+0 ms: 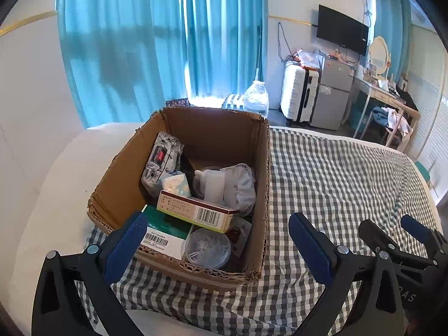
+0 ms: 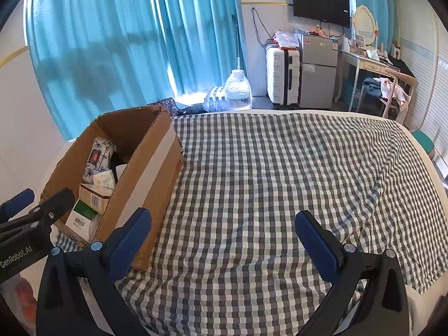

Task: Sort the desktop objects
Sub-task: 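Withdraw both grippers from the cardboard box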

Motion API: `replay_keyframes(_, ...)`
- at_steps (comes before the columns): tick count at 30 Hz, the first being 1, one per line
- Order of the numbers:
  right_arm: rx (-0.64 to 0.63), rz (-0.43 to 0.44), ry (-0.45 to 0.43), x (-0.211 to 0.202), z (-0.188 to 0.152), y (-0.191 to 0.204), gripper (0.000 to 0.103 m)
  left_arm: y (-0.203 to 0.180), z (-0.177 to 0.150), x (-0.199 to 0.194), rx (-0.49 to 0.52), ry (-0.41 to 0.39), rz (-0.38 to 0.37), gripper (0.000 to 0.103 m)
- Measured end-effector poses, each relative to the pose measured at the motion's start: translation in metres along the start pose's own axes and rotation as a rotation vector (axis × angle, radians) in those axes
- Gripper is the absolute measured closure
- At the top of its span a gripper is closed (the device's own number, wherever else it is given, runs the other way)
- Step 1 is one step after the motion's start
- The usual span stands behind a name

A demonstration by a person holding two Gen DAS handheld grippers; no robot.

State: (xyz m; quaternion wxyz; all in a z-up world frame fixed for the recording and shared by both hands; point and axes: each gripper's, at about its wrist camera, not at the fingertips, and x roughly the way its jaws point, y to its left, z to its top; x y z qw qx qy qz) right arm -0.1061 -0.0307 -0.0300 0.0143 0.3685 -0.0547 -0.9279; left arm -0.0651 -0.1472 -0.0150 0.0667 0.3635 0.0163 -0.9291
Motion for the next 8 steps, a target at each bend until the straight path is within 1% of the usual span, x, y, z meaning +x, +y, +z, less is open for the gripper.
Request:
replay_keyframes(4, -0.001, -0.003, 0.004, 0.0008, -0.0005, 0.0014, 0.000, 0.0022, -0.0027, 0.0013, -0.004, 0.019, 0.034, 0.000)
replay_keyframes(7, -0.002, -0.002, 0.005, 0.0007, -0.0007, 0.0017, 0.000, 0.0015, -0.0032, -0.0006, -0.003, 0.018, 0.004, 0.000)
replay_keyframes(8, -0.002, -0.004, 0.004, 0.0004, -0.0008, 0.0020, 0.000, 0.0007, -0.0030, -0.0009, -0.001, 0.018, 0.007, 0.000)
